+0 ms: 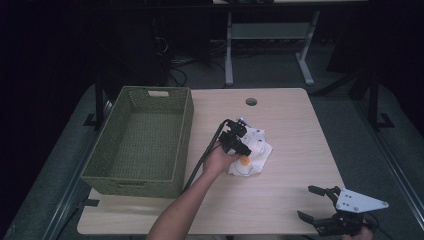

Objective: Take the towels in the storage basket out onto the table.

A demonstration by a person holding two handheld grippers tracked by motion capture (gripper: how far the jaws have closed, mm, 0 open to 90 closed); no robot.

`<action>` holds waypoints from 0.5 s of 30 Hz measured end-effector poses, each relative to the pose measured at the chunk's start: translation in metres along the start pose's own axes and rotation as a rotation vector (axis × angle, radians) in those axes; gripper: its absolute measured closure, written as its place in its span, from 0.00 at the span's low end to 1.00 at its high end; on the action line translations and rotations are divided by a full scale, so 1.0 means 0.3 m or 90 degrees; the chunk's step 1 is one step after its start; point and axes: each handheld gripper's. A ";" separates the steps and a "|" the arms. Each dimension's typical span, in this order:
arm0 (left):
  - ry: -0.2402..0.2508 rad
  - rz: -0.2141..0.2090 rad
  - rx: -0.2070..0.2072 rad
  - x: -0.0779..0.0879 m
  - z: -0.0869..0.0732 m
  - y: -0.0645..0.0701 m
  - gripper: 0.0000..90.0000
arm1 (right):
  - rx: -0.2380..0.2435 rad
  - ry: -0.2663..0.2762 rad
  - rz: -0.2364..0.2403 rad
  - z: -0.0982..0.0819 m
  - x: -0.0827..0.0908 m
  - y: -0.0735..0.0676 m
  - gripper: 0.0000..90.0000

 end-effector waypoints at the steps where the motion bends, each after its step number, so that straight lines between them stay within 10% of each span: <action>1: 0.002 -0.004 0.002 -0.001 -0.002 0.002 0.57 | 0.001 -0.001 0.000 0.000 -0.001 0.000 0.15; 15: 0.097 -0.006 -0.011 0.057 -0.059 0.041 0.46 | -0.003 -0.015 -0.003 0.003 -0.022 0.010 0.15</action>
Point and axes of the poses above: each handheld gripper's, and its own axes: x roughly backward along the jaws, z roughly out of its top, y roughly to its right, and after that the axes turned 10 degrees about -x, right-handed
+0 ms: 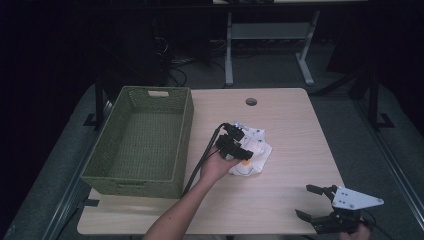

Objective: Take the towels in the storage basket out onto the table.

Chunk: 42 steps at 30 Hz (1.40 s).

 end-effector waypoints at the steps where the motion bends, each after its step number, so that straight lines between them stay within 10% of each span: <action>1: 0.010 -0.005 -0.001 0.003 -0.005 0.001 0.44 | -0.003 -0.002 -0.001 -0.001 0.000 -0.001 0.15; 42: 0.169 -0.091 0.054 0.091 -0.218 0.012 0.32 | 0.001 -0.019 -0.011 -0.008 -0.020 -0.001 0.15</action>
Point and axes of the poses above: each handheld gripper's, and its own axes: x roughly backward along the jaws, z roughly out of its top, y roughly to its right, and after that the axes turned 10 degrees about -x, right-handed
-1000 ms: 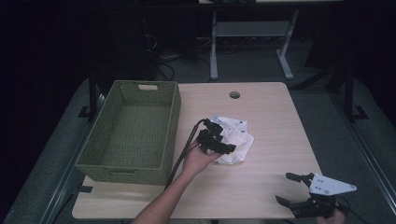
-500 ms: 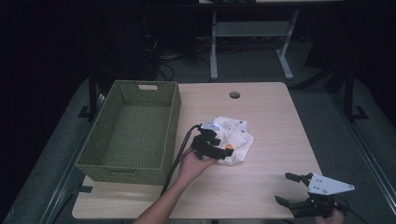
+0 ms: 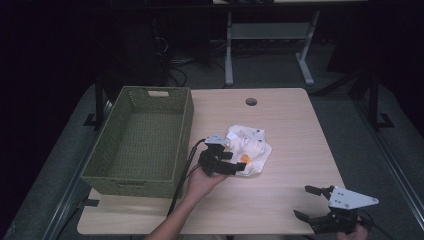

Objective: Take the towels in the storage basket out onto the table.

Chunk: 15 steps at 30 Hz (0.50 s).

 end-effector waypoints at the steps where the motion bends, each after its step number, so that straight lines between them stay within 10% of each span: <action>1: -0.001 -0.004 0.000 0.001 -0.005 -0.001 0.32 | 0.000 0.001 0.000 0.000 -0.001 0.000 0.15; 15: 0.025 -0.012 -0.009 0.053 -0.062 0.029 0.32 | 0.003 -0.005 -0.003 0.000 0.000 -0.004 0.15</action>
Point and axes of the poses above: each handheld gripper's, and its own axes: x roughly backward along the jaws, z roughly out of its top, y roughly to its right, and after that the axes turned 10 degrees about -x, right-handed
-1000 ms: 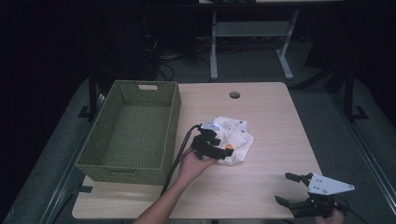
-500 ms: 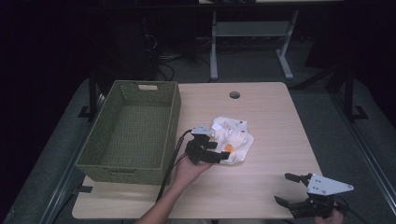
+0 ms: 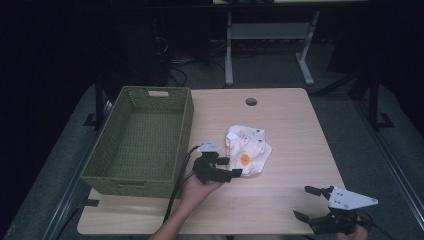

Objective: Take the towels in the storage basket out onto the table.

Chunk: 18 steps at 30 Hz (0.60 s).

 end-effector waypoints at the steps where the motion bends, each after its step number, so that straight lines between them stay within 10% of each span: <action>1: 0.006 -0.002 0.000 0.002 -0.005 0.002 0.32 | -0.001 0.001 -0.001 0.000 0.001 0.000 0.15; 18: 0.024 -0.011 -0.001 0.047 -0.084 0.024 0.32 | -0.003 -0.003 -0.005 -0.003 0.000 -0.001 0.15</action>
Point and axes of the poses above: each handheld gripper's, and its own axes: x roughly backward along the jaws, z roughly out of its top, y roughly to its right, and after that the axes turned 10 degrees about -x, right-handed
